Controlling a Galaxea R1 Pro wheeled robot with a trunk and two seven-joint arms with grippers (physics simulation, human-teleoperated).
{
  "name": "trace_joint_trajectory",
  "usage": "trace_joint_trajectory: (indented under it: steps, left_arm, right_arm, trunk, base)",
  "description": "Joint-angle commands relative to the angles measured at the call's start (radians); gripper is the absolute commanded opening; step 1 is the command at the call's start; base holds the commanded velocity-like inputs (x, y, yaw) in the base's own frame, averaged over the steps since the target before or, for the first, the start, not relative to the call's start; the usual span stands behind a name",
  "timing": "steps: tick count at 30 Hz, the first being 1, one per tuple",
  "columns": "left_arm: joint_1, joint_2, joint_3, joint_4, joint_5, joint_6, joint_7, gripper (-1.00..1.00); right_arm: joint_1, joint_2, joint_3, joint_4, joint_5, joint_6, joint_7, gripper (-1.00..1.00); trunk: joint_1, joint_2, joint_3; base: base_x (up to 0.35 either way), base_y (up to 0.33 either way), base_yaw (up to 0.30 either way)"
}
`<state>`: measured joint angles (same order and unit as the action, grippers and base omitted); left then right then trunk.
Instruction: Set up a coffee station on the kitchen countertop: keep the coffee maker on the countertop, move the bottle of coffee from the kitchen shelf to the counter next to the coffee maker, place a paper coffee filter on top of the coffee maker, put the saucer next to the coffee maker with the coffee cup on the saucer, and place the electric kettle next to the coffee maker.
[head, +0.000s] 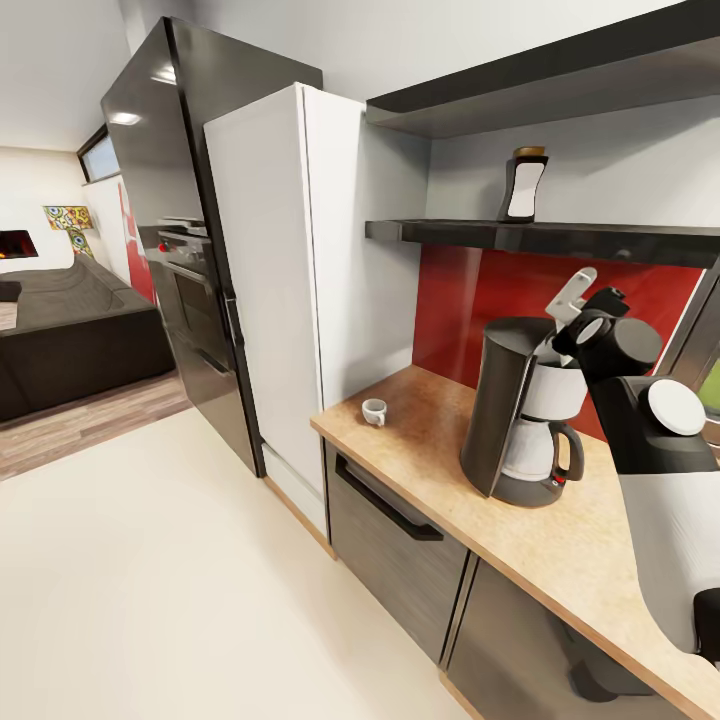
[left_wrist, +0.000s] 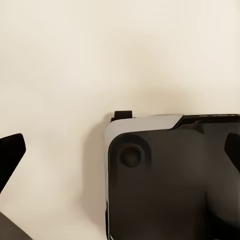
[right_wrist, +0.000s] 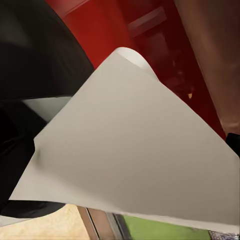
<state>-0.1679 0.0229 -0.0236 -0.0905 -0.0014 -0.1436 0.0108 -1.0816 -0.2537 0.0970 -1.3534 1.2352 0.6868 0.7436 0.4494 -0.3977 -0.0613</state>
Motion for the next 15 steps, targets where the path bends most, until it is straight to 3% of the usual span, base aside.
trace_joint_trajectory:
  steps: [1, 4, 5, 15]
  left_arm:
    - [-0.001, 0.0, -0.002, 0.001, 0.0, -0.004, 0.001, 1.0]
    - [-0.001, 0.0, -0.002, 0.001, 0.0, -0.004, 0.0, 1.0]
    - [-0.001, 0.0, -0.002, 0.001, 0.0, -0.004, 0.0, 1.0]
    - [-0.001, 0.0, -0.002, 0.01, 0.0, -0.006, 0.0, 1.0]
  right_arm:
    - [-0.001, -0.001, 0.003, 0.0, 0.01, 0.003, 0.01, -1.0]
    - [-0.001, -0.001, 0.003, 0.0, 0.01, 0.002, 0.01, -1.0]
    - [-0.001, -0.001, 0.003, 0.0, 0.01, 0.003, 0.009, 1.0]
    - [-0.001, 0.001, 0.003, 0.0, 0.011, 0.003, 0.008, 1.0]
  trunk:
    - [0.001, -0.002, -0.002]
    - [0.001, -0.002, -0.002]
    - [0.001, -0.002, -0.002]
    - [0.001, -0.002, -0.002]
  base:
    - [0.0, 0.0, 0.0]
    - [0.043, -0.019, 0.0]
    - [0.027, -0.013, 0.0]
    - [0.003, -0.002, 0.0]
